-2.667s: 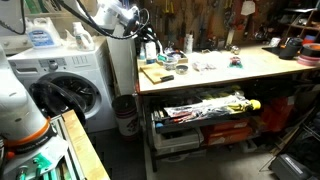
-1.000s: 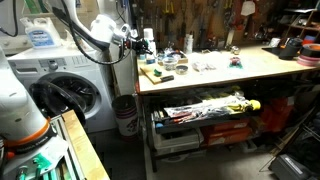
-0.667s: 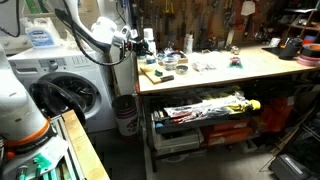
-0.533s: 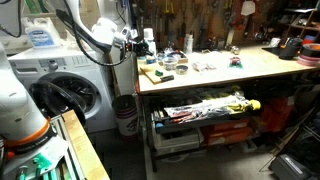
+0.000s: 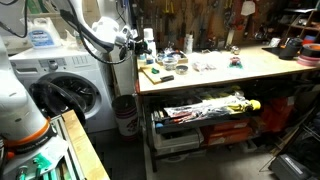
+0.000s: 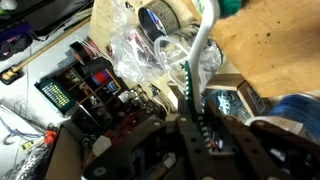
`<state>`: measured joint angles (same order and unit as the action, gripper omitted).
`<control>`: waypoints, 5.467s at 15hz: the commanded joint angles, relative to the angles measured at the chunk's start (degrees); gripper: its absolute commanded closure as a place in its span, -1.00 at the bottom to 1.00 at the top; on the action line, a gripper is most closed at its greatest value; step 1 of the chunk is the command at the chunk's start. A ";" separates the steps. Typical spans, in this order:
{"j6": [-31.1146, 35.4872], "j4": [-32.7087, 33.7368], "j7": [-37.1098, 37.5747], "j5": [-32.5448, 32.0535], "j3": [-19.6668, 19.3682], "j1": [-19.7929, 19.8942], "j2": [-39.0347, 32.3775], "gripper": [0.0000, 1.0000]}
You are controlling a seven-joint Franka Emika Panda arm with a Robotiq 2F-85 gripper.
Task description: Pick up the green and white brush and put it on the brown board, pick up the green and white brush and scrub the brown board, put the green and white brush on the brown board
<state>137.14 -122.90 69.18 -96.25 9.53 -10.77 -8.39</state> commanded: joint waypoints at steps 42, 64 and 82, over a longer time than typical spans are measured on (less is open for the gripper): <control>-5.14 -5.61 8.01 0.30 1.31 1.08 1.77 0.89; -2.29 1.17 10.85 -17.12 -0.86 2.92 0.73 0.89; 14.92 3.21 27.45 -32.01 2.64 4.31 -3.70 0.89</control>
<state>147.67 -121.03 92.37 -125.15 11.16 -7.05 -10.47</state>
